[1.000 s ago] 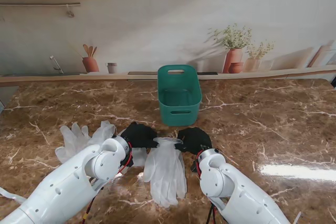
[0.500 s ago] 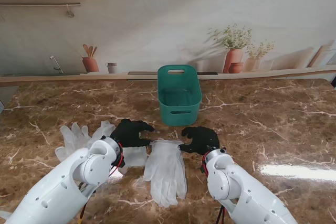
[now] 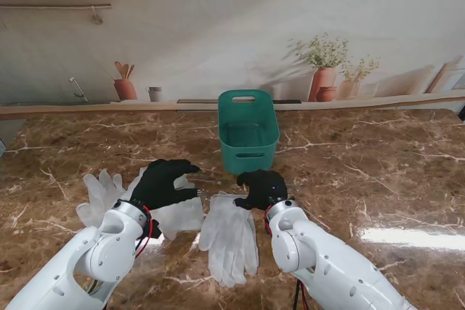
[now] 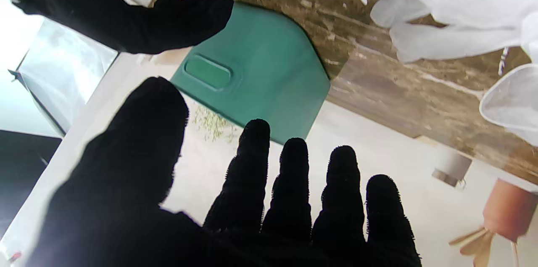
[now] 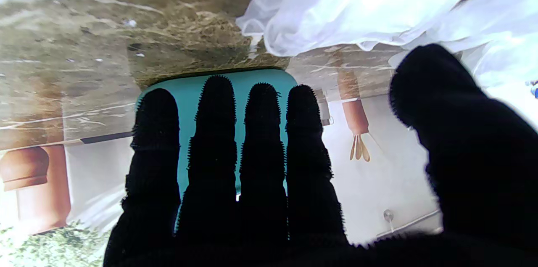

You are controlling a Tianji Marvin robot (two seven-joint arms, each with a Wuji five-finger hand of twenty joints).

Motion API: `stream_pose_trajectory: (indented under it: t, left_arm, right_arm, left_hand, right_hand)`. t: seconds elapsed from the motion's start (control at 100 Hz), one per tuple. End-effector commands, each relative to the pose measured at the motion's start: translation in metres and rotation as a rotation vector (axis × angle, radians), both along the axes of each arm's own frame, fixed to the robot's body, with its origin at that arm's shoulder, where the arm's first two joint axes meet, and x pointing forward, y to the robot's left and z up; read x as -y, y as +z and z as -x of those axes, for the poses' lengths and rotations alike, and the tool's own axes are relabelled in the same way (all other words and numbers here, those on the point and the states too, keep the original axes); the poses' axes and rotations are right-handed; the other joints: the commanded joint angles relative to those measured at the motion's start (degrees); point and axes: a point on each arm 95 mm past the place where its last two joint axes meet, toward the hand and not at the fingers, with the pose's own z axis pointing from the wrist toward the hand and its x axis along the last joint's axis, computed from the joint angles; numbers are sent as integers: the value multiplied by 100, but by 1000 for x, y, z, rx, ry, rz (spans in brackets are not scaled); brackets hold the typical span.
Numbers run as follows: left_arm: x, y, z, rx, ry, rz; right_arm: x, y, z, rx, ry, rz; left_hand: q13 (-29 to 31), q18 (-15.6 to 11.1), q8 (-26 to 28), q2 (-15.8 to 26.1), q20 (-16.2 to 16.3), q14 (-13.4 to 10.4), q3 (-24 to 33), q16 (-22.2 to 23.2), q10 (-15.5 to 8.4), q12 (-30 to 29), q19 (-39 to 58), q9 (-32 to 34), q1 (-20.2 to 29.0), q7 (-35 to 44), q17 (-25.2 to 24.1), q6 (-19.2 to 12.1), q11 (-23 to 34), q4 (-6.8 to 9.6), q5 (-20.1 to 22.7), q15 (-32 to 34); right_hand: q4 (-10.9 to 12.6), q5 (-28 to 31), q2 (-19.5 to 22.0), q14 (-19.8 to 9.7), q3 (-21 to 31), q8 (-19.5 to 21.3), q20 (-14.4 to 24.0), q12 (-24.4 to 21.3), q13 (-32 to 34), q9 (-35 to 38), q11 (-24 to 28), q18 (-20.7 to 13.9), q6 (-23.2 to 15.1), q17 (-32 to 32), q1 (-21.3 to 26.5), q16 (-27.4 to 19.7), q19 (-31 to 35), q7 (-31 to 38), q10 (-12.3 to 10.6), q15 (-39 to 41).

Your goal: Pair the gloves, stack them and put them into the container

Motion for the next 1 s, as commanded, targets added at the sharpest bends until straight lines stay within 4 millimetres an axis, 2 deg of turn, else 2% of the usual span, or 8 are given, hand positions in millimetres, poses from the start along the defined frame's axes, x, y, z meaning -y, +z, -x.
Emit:
stream_pose_trajectory:
  t: [0.0, 0.26, 0.44, 0.59, 0.64, 0.69, 0.87, 0.99]
  left_arm:
    - [0, -3, 5, -6, 11, 12]
    - [-5, -1, 12, 17, 27, 30]
    - [-8, 0, 13, 34, 36, 30]
    - [-9, -1, 14, 37, 41, 26]
    - [-9, -1, 14, 37, 42, 27]
    - [-9, -1, 15, 36, 43, 29]
    - [-10, -2, 15, 35, 47, 33]
    - [-10, -3, 16, 33, 46, 33]
  right_arm:
    - [-7, -3, -3, -10, -3, 18]
    - [-21, -19, -7, -51, -10, 154]
    - [-27, -29, -4, -119, -8, 179]
    - [-31, -35, 1, -127, -5, 168]
    - [-32, -36, 3, -122, -1, 158]
    - [-33, -37, 5, -115, 11, 143]
    - [-33, -36, 10, -75, 57, 66]
    - [-31, -32, 12, -50, 56, -14]
  left_hand:
    - [-57, -100, -14, 213, -12, -213, -174, -82, -29, -60, -67, 20, 1, 12, -8, -5, -123, 149, -14, -57]
    - [-40, -112, 5, 196, -35, -273, -206, -106, -66, -72, -71, 56, 32, 52, -24, -49, -148, 149, 68, -100]
    - [-14, -128, 29, 202, -53, -300, -213, -116, -69, -73, -79, 90, 51, 103, -15, -76, -148, 151, 153, -109]
    - [-13, -121, 51, 192, -63, -301, -207, -121, -70, -75, -81, 97, 59, 148, -20, -101, -154, 151, 218, -113]
    - [-3, -126, 59, 195, -70, -303, -205, -121, -74, -74, -87, 105, 57, 164, -20, -106, -153, 150, 240, -109]
    - [-6, -110, 65, 193, -76, -301, -202, -123, -72, -75, -92, 109, 60, 176, -20, -102, -155, 149, 252, -111]
    - [11, -104, 84, 202, -92, -304, -198, -127, -85, -76, -104, 129, 58, 209, -19, -122, -156, 146, 287, -108]
    - [32, -105, 99, 219, -97, -290, -201, -126, -70, -74, -104, 154, 61, 237, -18, -138, -151, 145, 316, -100]
  right_hand:
    - [186, -10, -171, -20, 167, -71, -103, -132, 174, 95, -69, -41, -3, 36, 63, -52, 20, 7, 11, 37]
    - [49, -598, -521, -184, 406, -512, 397, 198, 359, 67, 364, -245, 328, 99, 55, 848, 829, -534, -16, 1167]
    - [-92, -288, -945, -351, 652, -632, 751, 2531, -72, 378, 2514, -118, 229, -203, -64, 2221, 818, -165, -527, 3005]
    - [-147, 799, -1313, -427, 913, 654, 988, 3731, -1127, -137, 2699, -183, -667, -745, 224, 2742, 550, 1242, -556, 3457]
    - [-862, 1097, -1500, -410, 789, 809, 1036, 3553, -1670, -644, 2267, -295, -948, -905, 513, 2641, 443, 1812, -468, 3188]
    - [-1129, 1091, -1630, -412, 718, 807, 1103, 3009, -2004, -969, 1819, -369, -1307, -972, 707, 2267, 365, 2532, -368, 2765]
    - [-1137, 1281, -1759, -154, 761, 1721, 930, 1063, -594, -104, 643, -170, -1769, -179, 1146, 761, 451, 2981, -168, 1107]
    - [-1044, 1358, -1778, -40, 891, 2406, 506, 649, 1201, 1418, 673, -48, -1746, 1117, 1556, 453, 1093, 3016, -177, 987]
